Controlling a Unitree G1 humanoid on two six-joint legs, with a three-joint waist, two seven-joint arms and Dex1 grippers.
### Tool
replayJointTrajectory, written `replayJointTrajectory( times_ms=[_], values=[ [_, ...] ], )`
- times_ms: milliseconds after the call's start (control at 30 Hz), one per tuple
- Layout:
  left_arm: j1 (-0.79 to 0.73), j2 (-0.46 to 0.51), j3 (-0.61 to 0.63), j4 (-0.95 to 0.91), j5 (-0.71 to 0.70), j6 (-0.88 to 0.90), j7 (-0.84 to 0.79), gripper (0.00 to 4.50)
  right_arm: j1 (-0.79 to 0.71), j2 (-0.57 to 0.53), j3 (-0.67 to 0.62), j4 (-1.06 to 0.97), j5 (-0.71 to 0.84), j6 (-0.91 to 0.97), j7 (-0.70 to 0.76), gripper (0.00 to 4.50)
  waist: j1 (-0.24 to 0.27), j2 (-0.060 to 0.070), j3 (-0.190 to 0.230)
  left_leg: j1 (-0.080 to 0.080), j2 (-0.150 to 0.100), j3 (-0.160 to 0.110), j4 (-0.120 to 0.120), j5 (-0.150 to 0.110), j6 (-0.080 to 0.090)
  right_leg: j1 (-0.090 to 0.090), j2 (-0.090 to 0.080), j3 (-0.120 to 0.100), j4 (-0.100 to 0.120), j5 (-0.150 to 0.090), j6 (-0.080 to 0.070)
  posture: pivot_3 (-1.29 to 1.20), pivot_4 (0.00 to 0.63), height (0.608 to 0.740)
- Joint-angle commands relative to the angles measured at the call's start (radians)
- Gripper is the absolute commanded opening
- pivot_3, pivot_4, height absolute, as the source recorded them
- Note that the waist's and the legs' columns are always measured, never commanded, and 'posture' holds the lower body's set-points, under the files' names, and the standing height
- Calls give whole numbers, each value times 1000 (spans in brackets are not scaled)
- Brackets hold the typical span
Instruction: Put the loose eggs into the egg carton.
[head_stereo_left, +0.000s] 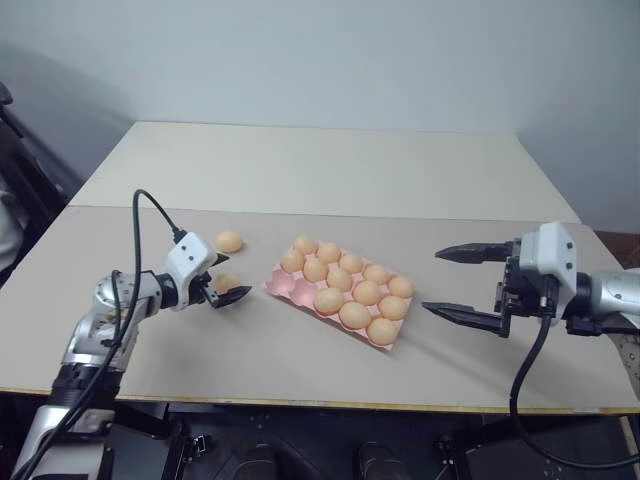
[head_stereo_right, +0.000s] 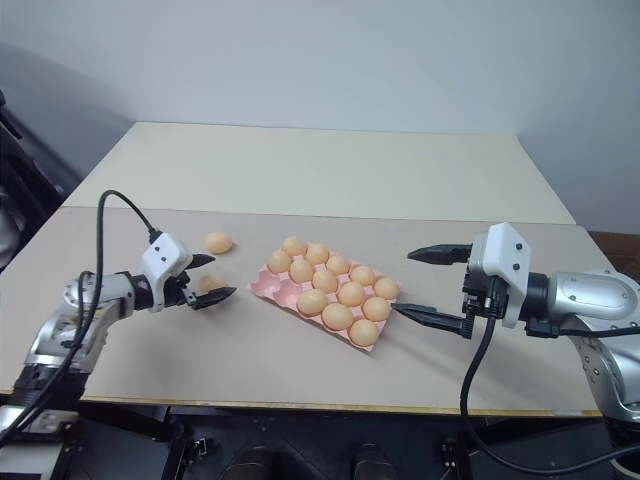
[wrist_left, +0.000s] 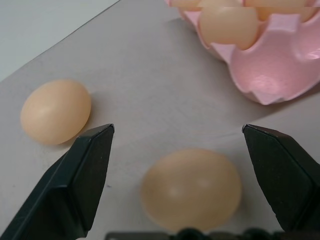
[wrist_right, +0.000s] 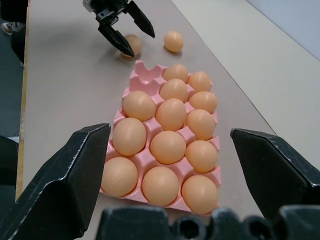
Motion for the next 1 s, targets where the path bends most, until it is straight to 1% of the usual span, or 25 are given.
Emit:
replayJointTrajectory(
  times_ms=[33, 100, 133, 200, 267, 300, 333, 400, 500, 600, 733, 833, 1000],
  values=[
    [-22, -12, -12, 32, 20, -12, 14, 4471, 7, -10, -54, -44, 20, -1, -15, 4500, 0, 0, 0, 0, 0, 0, 0, 0, 0, 0, 0, 0, 0, 0, 0, 0, 150, 740],
    [-19, -15, -20, 34, 23, 1, 8, 4471, 10, -10, -58, -52, 23, 2, -20, 4500, 1, 0, 0, 0, 0, 0, 0, 0, 0, 0, 0, 0, 0, 0, 0, 0, 150, 740],
    [-18, -15, -23, 34, 25, 2, 6, 4086, 11, -11, -59, -54, 24, 3, -22, 4500, 2, 0, 0, 0, 0, 0, 0, 0, 0, 0, 0, 0, 0, 0, 0, 0, 150, 740],
    [-14, -18, -20, 32, 19, 10, 7, 3633, 12, -10, -60, -56, 25, 4, -26, 4500, 2, 0, 0, 0, 0, 0, 0, 0, 0, 0, 0, 0, 0, 0, 0, 0, 150, 740],
    [-15, -19, -16, 28, 18, 6, 11, 2927, 8, -9, -58, -54, 24, 3, -29, 4500, 2, 0, 0, 0, 0, 0, 0, 0, 0, 0, 0, 0, 0, 0, 0, 0, 150, 740],
    [-18, -18, -16, 29, 21, 0, 12, 2665, 4, -8, -56, -51, 23, 3, -29, 4500, 2, 0, 0, 0, 0, 0, 0, 0, 0, 0, 0, 0, 0, 0, 0, 0, 150, 740],
    [-27, -16, -15, 23, 20, -3, 10, 2548, 0, -8, -53, -47, 22, 1, -29, 4500, 2, 0, 0, 0, 0, 0, 0, 0, 0, 0, 0, 0, 0, 0, 0, 0, 150, 740],
    [-47, -15, -10, -1, 12, -8, 5, 2532, -5, -7, -49, -42, 21, -1, -29, 4500, 2, 0, 0, 0, 0, 0, 0, 0, 0, 0, 0, 0, 0, 0, 0, 0, 150, 740],
    [-94, -33, 0, -66, -44, 26, -25, 2532, -9, -4, -42, -39, 18, -5, -29, 4500, 6, 0, 0, 0, 0, 0, 0, 0, 0, 0, 0, 0, 0, 0, 0, 0, 150, 740],
    [-152, -81, -10, -136, -107, 52, -54, 2532, -16, 0, -32, -37, 12, -8, -31, 4500, 14, 0, 0, -1, 0, 0, 1, 0, 0, 0, 0, 0, 0, 0, 0, 0, 150, 740],
    [-214, -162, -68, -104, -84, 16, -50, 2532, -18, 2, -34, -46, 11, -4, -37, 4500, 16, 0, 0, 0, -1, 0, 1, 0, 0, 1, 0, 0, 0, 0, 0, 0, 150, 740],
    [-231, -216, -114, -80, -70, -4, -62, 2532, -11, 1, -47, -61, 16, 3, -48, 4500, 12, 0, 0, 0, -1, 0, 1, 0, 0, 1, 0, 0, 0, 0, 0, 0, 150, 740],
    [-234, -268, -169, -54, -56, -6, -70, 2532, 11, 2, -62, -82, 21, 8, -67, 4500, 10, 0, 0, 0, -1, -1, 1, 0, 0, 1, 0, 0, 0, 0, 0, 0, 150, 740]
  ],
)
